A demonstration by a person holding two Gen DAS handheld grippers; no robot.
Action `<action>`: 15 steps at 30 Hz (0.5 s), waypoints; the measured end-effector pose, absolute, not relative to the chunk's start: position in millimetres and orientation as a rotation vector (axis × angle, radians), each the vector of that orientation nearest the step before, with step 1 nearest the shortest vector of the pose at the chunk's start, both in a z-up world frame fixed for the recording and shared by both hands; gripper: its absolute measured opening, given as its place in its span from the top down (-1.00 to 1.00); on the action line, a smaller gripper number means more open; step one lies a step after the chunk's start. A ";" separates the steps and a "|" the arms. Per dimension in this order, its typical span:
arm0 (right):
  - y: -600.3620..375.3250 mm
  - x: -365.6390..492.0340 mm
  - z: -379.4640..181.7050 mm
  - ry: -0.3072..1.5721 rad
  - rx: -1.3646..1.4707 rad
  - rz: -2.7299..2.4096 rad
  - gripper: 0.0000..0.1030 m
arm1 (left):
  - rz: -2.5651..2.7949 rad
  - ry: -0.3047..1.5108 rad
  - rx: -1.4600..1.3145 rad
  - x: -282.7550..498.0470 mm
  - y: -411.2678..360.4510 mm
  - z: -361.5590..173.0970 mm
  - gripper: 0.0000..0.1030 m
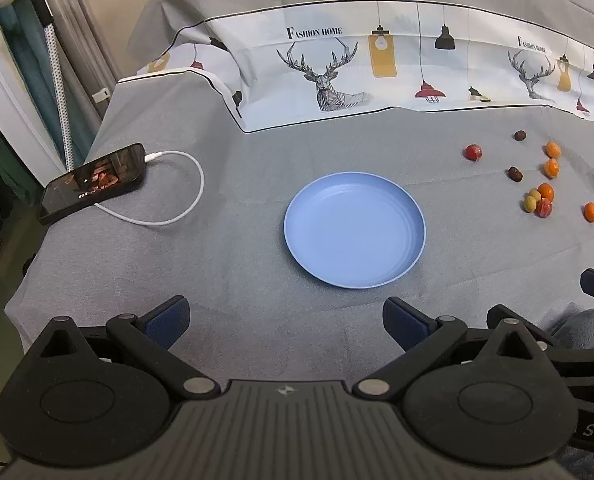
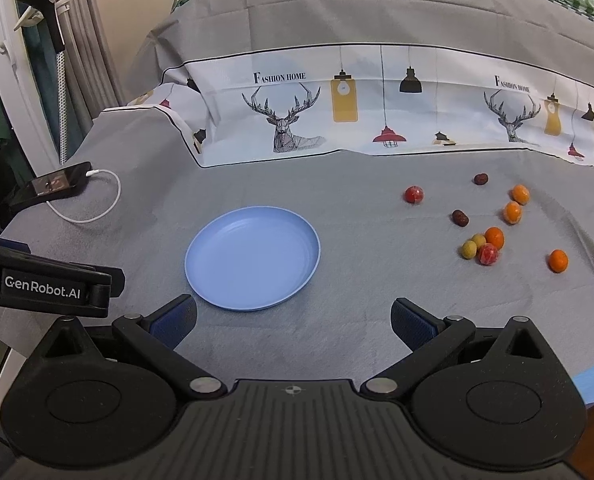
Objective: Organize fruits
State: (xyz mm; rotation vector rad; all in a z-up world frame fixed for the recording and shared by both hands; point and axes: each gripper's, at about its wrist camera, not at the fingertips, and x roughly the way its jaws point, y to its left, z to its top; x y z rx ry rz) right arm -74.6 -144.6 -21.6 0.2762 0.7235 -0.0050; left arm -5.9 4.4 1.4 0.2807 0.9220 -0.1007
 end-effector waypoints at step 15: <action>-183.0 -66.8 -55.9 0.756 0.376 -0.063 -0.99 | -0.141 1.011 0.290 13.5 -29.1 -16.1 -0.99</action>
